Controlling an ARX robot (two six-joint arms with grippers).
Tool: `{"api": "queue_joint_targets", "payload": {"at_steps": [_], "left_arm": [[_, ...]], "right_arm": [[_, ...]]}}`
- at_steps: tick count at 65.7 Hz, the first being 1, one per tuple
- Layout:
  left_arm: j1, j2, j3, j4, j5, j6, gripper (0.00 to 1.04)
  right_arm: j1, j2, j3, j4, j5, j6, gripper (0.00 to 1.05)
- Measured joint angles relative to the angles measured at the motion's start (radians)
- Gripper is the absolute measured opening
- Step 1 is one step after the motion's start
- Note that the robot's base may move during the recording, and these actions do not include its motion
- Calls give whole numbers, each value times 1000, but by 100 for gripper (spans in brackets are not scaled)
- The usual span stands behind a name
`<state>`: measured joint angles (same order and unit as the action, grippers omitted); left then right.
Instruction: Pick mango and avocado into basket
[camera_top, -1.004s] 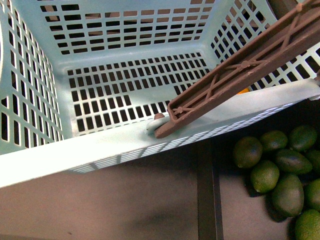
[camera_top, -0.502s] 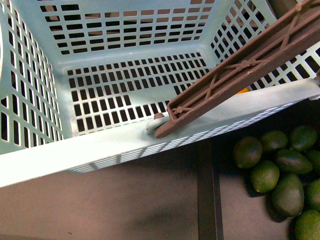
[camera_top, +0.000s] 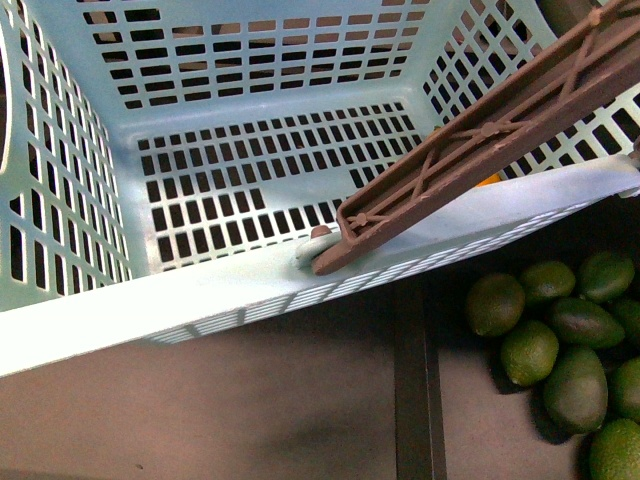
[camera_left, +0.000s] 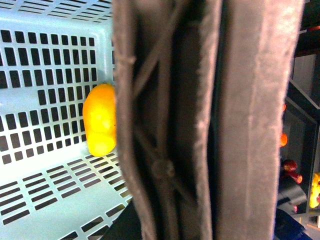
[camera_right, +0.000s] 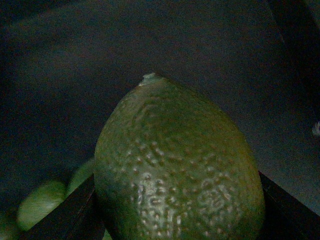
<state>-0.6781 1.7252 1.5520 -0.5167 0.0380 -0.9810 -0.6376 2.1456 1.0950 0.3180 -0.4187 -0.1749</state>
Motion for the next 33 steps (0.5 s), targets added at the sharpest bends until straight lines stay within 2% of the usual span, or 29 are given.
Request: {"api": "queue_joint_targets", "payload": {"at_steps": [9, 21, 25, 33], "left_arm": [[0, 0, 0, 0, 0, 0, 14], [0, 0, 0, 0, 0, 0, 14], [0, 0, 0, 0, 0, 0, 14], [0, 0, 0, 0, 0, 0, 14]], "right_arm": [[21, -204, -93, -23, -89, 8, 65], [100, -468, -199, -75, -168, 13, 65], [139, -555, -229, -87, -181, 29, 65], [284, -764, -285, -102, -173, 95, 65]]}}
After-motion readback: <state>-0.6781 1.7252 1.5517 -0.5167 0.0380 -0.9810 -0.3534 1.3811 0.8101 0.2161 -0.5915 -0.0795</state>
